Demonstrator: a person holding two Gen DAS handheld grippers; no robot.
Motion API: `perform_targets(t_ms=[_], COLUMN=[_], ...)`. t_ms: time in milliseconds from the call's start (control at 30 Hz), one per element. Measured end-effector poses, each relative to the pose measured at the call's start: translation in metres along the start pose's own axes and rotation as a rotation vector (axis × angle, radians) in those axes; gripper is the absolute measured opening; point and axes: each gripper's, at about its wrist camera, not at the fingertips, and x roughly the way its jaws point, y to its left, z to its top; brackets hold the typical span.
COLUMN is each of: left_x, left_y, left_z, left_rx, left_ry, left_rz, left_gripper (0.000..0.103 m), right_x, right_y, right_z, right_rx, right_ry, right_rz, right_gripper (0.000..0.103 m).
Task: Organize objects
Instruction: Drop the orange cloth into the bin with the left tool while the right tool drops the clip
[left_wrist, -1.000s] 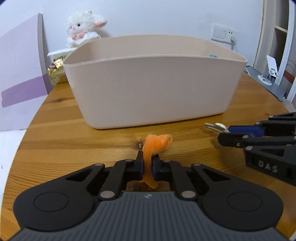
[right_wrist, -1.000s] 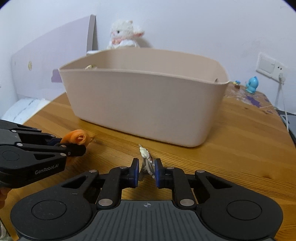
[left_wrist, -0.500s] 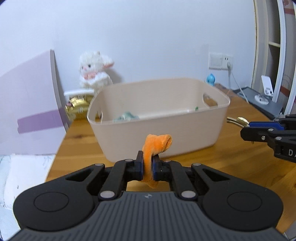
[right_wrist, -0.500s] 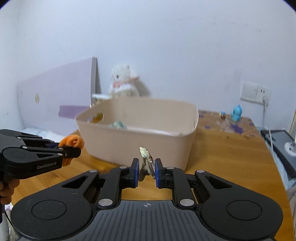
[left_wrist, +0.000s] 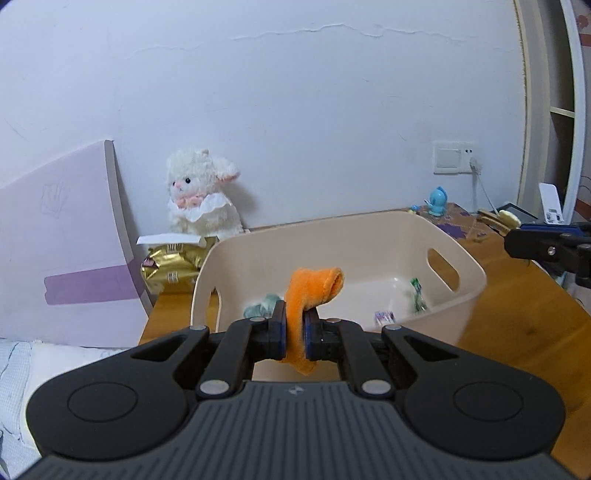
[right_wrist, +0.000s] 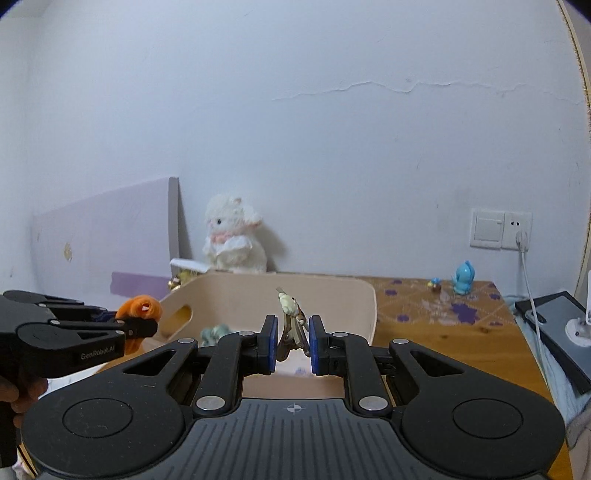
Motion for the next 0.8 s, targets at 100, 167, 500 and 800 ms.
perform_targets(t_ms=[100, 167, 500, 800], left_x=[0.019, 0.031, 0.115, 0.157], left_y=[0.001, 0.002, -0.001, -0.007], left_z=[0.011, 0.016, 0.023, 0.011], left_rx=[0.003, 0.007, -0.022, -0.001], left_ry=[0.008, 0.018, 0.158, 0.322], left_rz=[0.005, 0.011, 0.029, 0.009], left_gripper=[0.010, 0.010, 0.010, 0.013], right_x=[0.014, 0.024, 0.086, 0.140], right_y=[-0.005, -0.010, -0.023, -0.022], right_z=[0.008, 0.011, 0.017, 0.002], right_rx=[0.007, 0.015, 0.019, -0.031], right_ry=[-0.006, -0.003, 0.073, 0.236], right_rz=[-0.008, -0.014, -0.055, -0.080], right_gripper=[0.016, 0.016, 0.016, 0.017])
